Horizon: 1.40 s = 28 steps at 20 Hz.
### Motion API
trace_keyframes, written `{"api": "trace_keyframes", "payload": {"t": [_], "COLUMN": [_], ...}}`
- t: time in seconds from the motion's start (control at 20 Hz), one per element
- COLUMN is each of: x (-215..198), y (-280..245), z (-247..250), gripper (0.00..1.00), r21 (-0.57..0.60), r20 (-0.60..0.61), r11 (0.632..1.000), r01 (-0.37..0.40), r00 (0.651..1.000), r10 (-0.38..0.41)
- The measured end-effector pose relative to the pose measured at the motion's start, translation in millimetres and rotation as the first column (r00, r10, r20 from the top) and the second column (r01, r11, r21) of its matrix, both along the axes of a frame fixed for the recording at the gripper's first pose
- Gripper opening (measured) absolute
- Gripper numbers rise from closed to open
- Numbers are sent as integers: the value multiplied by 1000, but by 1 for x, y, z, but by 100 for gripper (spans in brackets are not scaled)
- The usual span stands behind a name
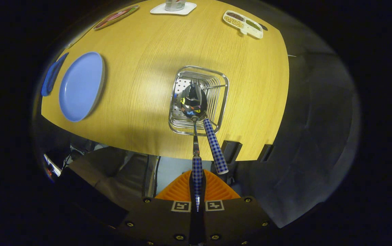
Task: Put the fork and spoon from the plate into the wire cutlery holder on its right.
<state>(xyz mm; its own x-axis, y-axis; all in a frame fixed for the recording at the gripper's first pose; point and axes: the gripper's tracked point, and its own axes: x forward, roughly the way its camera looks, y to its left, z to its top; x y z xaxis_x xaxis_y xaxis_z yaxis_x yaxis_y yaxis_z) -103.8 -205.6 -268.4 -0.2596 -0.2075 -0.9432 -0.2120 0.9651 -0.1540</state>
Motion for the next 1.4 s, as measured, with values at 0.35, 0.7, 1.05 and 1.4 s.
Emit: {"api": "trace_keyframes", "payload": {"t": [0.35, 0.7, 1.05, 1.4], "x": [12, 29, 39, 50], "y": [-8, -9, 4, 4], "z": [-7, -12, -8, 32], "gripper": [1, 8, 55, 97], "r21": [-16, -29, 20, -16], "r20": [-130, -129, -40, 148], "r11": [996, 993, 995, 998], "r01": [-90, -117, -97, -59], "r00": [988, 985, 994, 987], "r10": [87, 112, 98, 61]}}
